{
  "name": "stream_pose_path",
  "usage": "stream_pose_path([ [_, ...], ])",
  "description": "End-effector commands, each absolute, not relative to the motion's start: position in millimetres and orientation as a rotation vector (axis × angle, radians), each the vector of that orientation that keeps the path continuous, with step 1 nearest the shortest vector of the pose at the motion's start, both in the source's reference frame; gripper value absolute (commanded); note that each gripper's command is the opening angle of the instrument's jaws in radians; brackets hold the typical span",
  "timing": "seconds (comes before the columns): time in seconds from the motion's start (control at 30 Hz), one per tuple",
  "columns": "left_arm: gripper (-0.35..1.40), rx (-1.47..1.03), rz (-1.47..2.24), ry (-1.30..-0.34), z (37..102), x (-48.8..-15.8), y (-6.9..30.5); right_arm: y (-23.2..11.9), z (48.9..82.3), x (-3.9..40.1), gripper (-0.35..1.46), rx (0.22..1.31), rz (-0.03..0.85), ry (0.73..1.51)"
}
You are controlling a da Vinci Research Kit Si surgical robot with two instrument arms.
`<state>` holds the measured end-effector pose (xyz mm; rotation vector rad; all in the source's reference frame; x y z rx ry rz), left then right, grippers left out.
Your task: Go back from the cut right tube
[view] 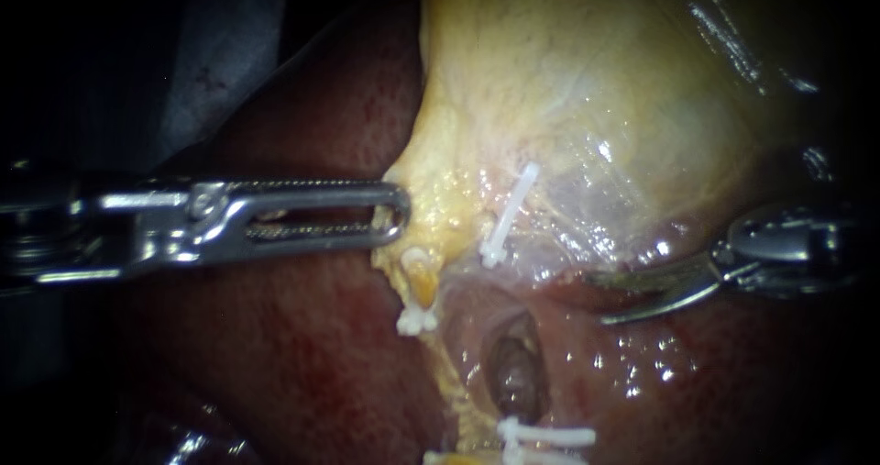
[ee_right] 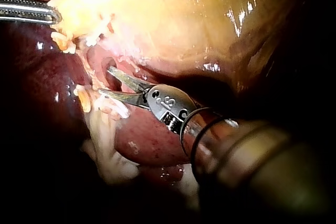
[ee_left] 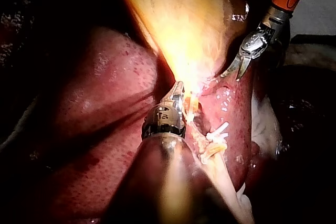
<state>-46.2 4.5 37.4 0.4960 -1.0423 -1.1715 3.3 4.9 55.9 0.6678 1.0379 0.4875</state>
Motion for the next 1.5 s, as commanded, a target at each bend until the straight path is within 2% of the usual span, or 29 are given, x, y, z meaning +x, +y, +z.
stream_pose_path([
  [0.03, -0.35, 0.496, -1.172, -1.042, 37.4, -46.2, 4.5, 5.2, 55.8, 3.2, 0.39, 0.661, 0.487, 1.040],
  [0.4, -0.35, 0.495, -1.172, -1.042, 37.4, -46.2, 4.5, 7.2, 54.7, 1.9, 0.44, 0.605, 0.465, 1.074],
  [0.8, -0.35, 0.492, -1.173, -1.042, 37.6, -46.5, 4.4, 7.3, 54.7, 1.9, 0.46, 0.601, 0.464, 1.077],
  [1.17, -0.35, 0.495, -1.159, -1.046, 39.7, -50.0, 3.3, 7.2, 54.8, 2.2, 0.49, 0.599, 0.464, 1.077],
  [1.5, -0.35, 0.499, -1.149, -1.048, 40.7, -51.3, 2.6, 7.0, 54.9, 2.5, 0.51, 0.597, 0.465, 1.077],
])
